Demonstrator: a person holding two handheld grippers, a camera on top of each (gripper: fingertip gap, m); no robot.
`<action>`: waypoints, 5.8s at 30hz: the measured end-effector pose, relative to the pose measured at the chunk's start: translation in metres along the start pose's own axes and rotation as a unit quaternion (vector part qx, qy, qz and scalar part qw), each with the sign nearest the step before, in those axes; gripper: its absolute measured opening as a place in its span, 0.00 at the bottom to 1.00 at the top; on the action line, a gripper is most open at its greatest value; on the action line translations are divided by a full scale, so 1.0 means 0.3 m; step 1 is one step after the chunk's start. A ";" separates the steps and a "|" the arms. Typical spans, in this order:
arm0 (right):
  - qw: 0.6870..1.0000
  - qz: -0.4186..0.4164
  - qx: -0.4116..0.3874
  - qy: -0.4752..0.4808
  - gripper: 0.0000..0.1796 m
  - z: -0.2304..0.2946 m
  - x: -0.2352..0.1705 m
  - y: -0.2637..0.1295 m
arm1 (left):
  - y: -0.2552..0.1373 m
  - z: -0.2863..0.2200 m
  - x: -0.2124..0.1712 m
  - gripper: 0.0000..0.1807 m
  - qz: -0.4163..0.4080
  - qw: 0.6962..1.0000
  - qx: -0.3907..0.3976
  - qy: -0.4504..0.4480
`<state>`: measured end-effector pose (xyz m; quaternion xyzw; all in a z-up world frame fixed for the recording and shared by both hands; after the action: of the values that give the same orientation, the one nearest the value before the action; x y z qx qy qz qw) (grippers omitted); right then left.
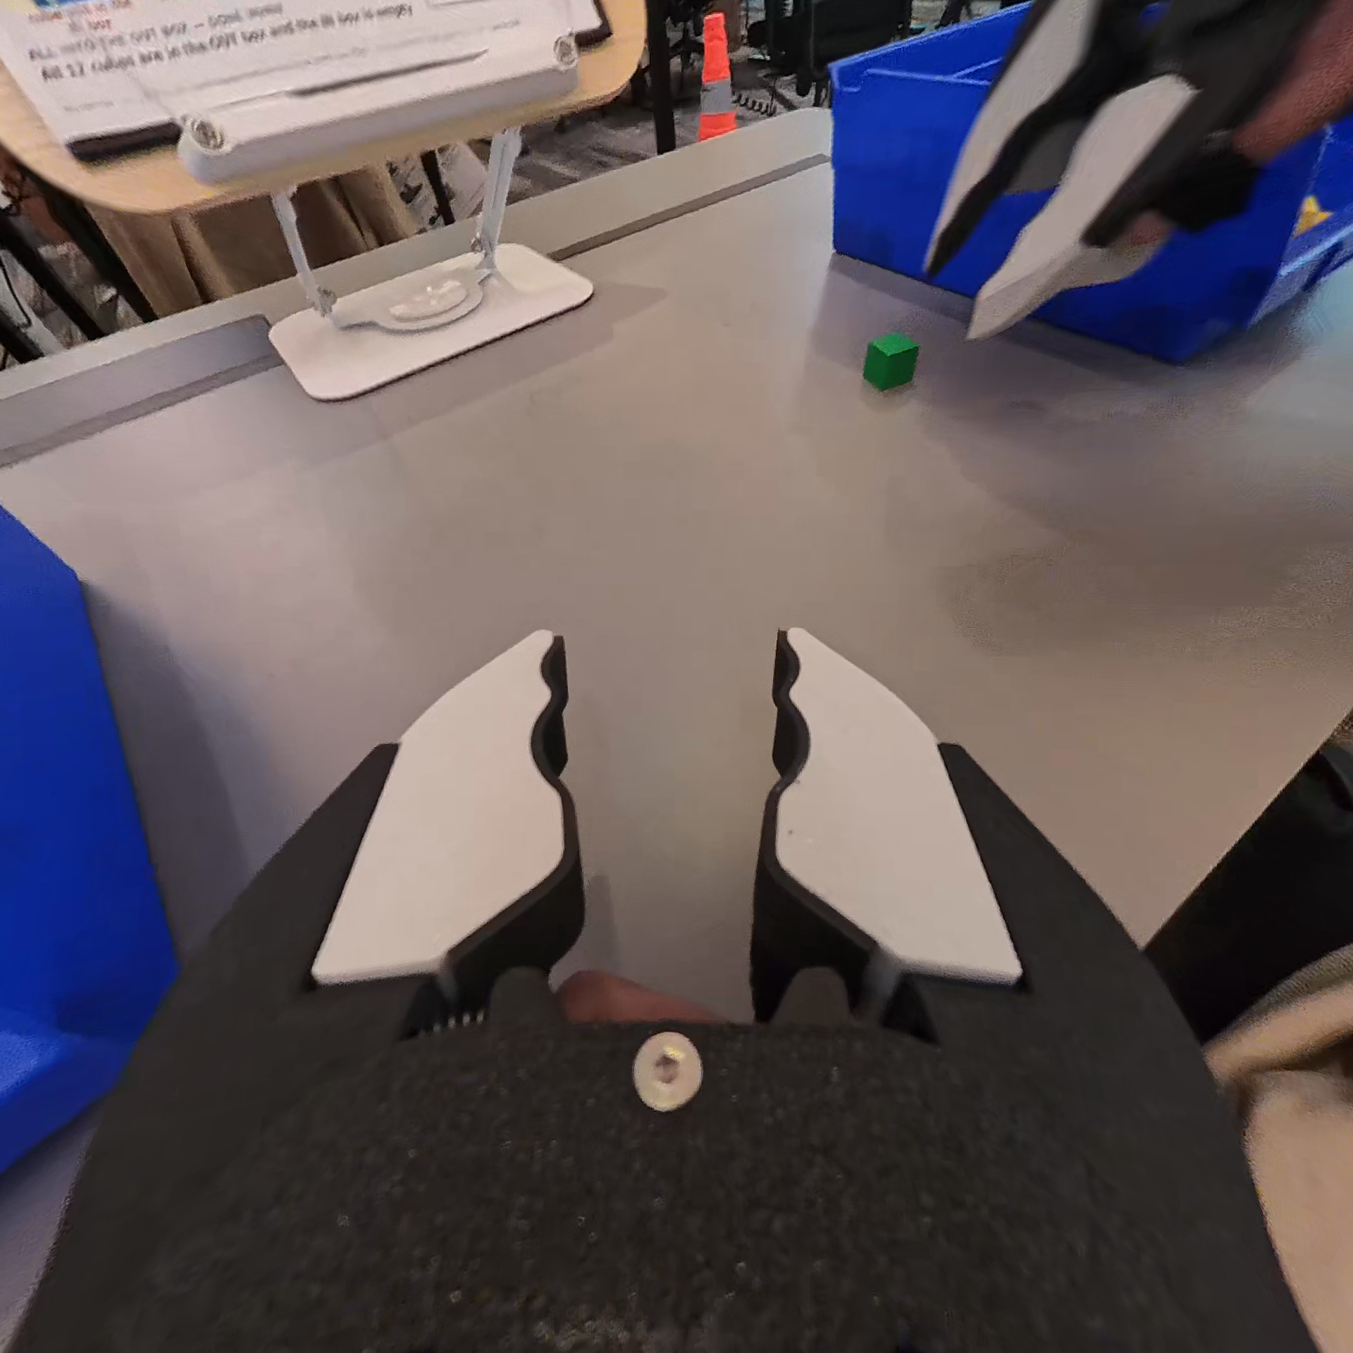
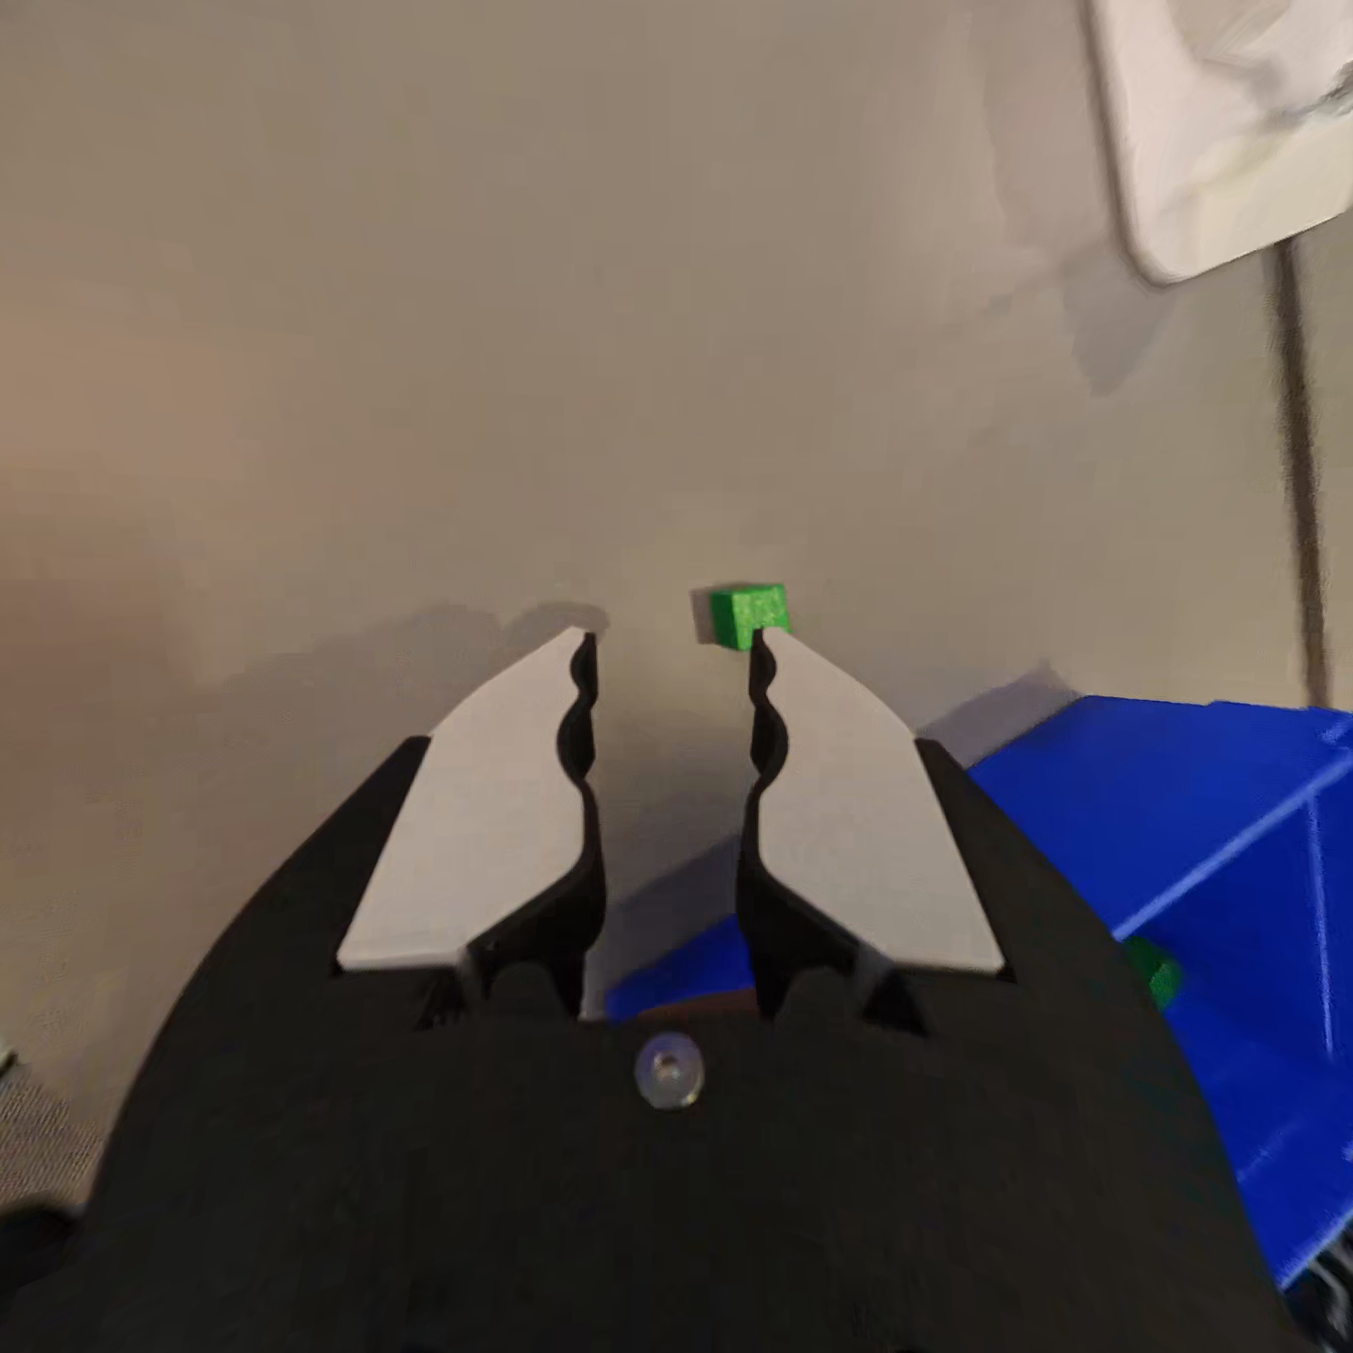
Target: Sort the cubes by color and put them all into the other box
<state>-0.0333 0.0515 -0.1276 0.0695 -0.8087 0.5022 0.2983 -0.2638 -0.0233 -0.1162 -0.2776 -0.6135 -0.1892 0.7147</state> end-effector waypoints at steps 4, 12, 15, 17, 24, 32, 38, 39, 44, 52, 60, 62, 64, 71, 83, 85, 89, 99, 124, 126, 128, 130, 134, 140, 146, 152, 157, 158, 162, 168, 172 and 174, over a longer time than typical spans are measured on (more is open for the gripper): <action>0.989 0.140 0.052 -0.026 0.23 -0.070 -0.068 0.111 | -0.016 -0.014 0.025 0.29 -0.013 0.999 0.004 0.044; 0.978 0.196 0.038 -0.056 0.12 -0.104 -0.059 0.105 | -0.062 -0.004 0.022 0.28 -0.017 0.999 -0.002 0.035; 0.995 0.088 -0.013 -0.047 0.12 -0.081 0.052 -0.087 | -0.079 0.009 0.026 0.27 -0.022 0.999 -0.001 0.029; 0.997 0.005 -0.076 -0.022 0.12 -0.094 0.091 -0.244 | -0.083 0.014 0.024 0.27 -0.021 1.000 -0.002 0.023; 0.902 -0.197 -0.300 0.239 0.12 -0.346 -0.148 -0.627 | -0.061 0.008 0.014 0.26 -0.011 1.000 -0.005 0.015; 0.891 0.055 -0.227 0.389 0.13 -0.695 -0.585 -0.240 | -0.008 -0.046 -0.019 0.26 0.017 0.998 -0.017 0.053; 0.860 0.194 -0.179 0.437 0.13 -0.707 -0.730 -0.055 | -0.005 -0.047 -0.041 0.27 0.028 0.997 -0.007 0.069; 0.856 0.200 -0.193 0.436 0.13 -0.716 -0.743 -0.044 | -0.009 -0.046 -0.047 0.27 0.029 0.997 -0.007 0.067; 0.857 0.171 -0.231 0.427 0.19 -0.747 -0.745 -0.035 | -0.031 -0.018 -0.054 0.27 0.028 0.998 0.002 0.058; 0.854 -0.291 -0.268 0.338 0.21 -0.358 -0.161 -0.390 | -0.069 0.044 0.007 0.27 -0.024 0.999 0.033 -0.011; 0.850 -0.389 -0.242 0.261 0.22 0.261 0.030 -0.243 | -0.105 0.126 0.048 0.26 -0.068 0.988 0.134 0.021; 0.851 -0.388 -0.244 0.256 0.22 0.310 0.049 -0.246 | -0.109 0.149 0.041 0.27 -0.062 0.985 0.157 0.028; 0.852 -0.384 -0.257 0.246 0.22 0.329 0.043 -0.240 | -0.112 0.164 0.033 0.27 -0.054 0.984 0.168 0.015; 0.827 -0.423 -0.219 0.300 0.23 0.344 -0.002 -0.265 | -0.137 0.236 0.015 0.27 -0.053 0.976 0.209 -0.013; 0.782 -0.462 -0.233 0.347 0.22 0.257 -0.136 -0.339 | -0.233 0.311 0.030 0.26 -0.098 0.969 0.223 -0.048; 0.774 -0.477 -0.232 0.346 0.22 0.254 -0.125 -0.359 | -0.245 0.309 0.014 0.26 -0.096 0.968 0.226 -0.050; 0.768 -0.448 -0.296 0.349 0.25 0.217 -0.168 -0.368 | -0.244 0.277 -0.016 0.25 -0.080 0.970 0.224 -0.043; 0.749 -0.341 -0.347 0.450 0.39 0.002 -0.231 -0.263 | -0.192 0.183 -0.012 0.25 -0.070 0.978 0.195 -0.009; 0.712 -0.233 -0.423 0.510 0.15 -0.030 -0.609 -0.406 | 0.706 -0.530 0.220 0.05 0.000 0.989 0.151 -0.004; 0.687 -0.231 -0.465 0.509 0.04 -0.039 -0.631 -0.439 | 0.700 -0.525 0.219 0.03 0.002 0.990 0.138 -0.030; 0.687 -0.237 -0.463 0.508 0.03 -0.034 -0.623 -0.441 | 0.674 -0.517 0.220 0.03 0.009 0.990 0.127 -0.061; 0.688 -0.249 -0.452 0.510 0.02 -0.020 -0.585 -0.428 | 0.632 -0.485 0.228 0.03 0.003 0.989 0.134 -0.060; 0.703 -0.275 -0.435 0.491 0.02 0.010 -0.429 -0.388 | 0.504 -0.359 0.243 0.03 -0.018 0.986 0.158 -0.054; 0.748 -0.305 -0.363 0.464 0.02 0.095 -0.111 -0.213 | 0.221 -0.081 0.185 0.03 -0.025 0.974 0.224 -0.039; 0.790 -0.319 -0.293 0.434 0.02 0.202 0.200 -0.033 | -0.037 0.168 0.091 0.03 -0.022 0.955 0.287 -0.064; 0.801 -0.312 -0.261 0.440 0.03 0.261 0.275 0.061 | -0.101 0.247 0.019 0.04 -0.018 0.953 0.297 -0.061; 0.815 -0.320 -0.214 0.433 0.21 0.291 0.276 0.041 | -0.170 0.247 0.029 0.28 -0.011 0.956 0.291 -0.040; 0.815 -0.332 -0.207 0.426 0.27 0.305 0.269 0.013 | -0.220 0.247 0.035 0.27 -0.018 0.957 0.287 -0.043; 0.796 -0.417 -0.199 0.391 0.30 0.370 0.257 -0.140 | -0.459 0.324 -0.016 0.28 -0.016 0.958 0.268 -0.099; 0.798 -0.475 -0.168 0.330 0.24 0.477 0.380 -0.209 | -0.698 0.757 -0.119 0.36 0.026 0.923 0.375 -0.080; 0.822 -0.475 -0.134 0.282 0.22 0.616 0.459 -0.146 | -0.657 0.957 -0.171 0.37 0.039 0.914 0.386 -0.115; 0.838 -0.463 -0.110 0.265 0.21 0.690 0.485 -0.093 | -0.611 1.011 -0.218 0.37 0.069 0.912 0.382 -0.133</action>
<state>-0.2253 -0.1116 -0.0913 0.2670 -0.6222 0.2121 0.7047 -0.6213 0.0210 -0.1221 -0.0473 -0.7079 0.1480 0.6890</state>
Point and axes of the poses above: each gripper's, where its closed fingertips meet, y out along the fingers, x out of its top, z = x × y across the jaws, the point moved 1 cm from there along -y, back along the fingers, and after that the axes turned 12 degrees about -z, right-handed, at the moved point
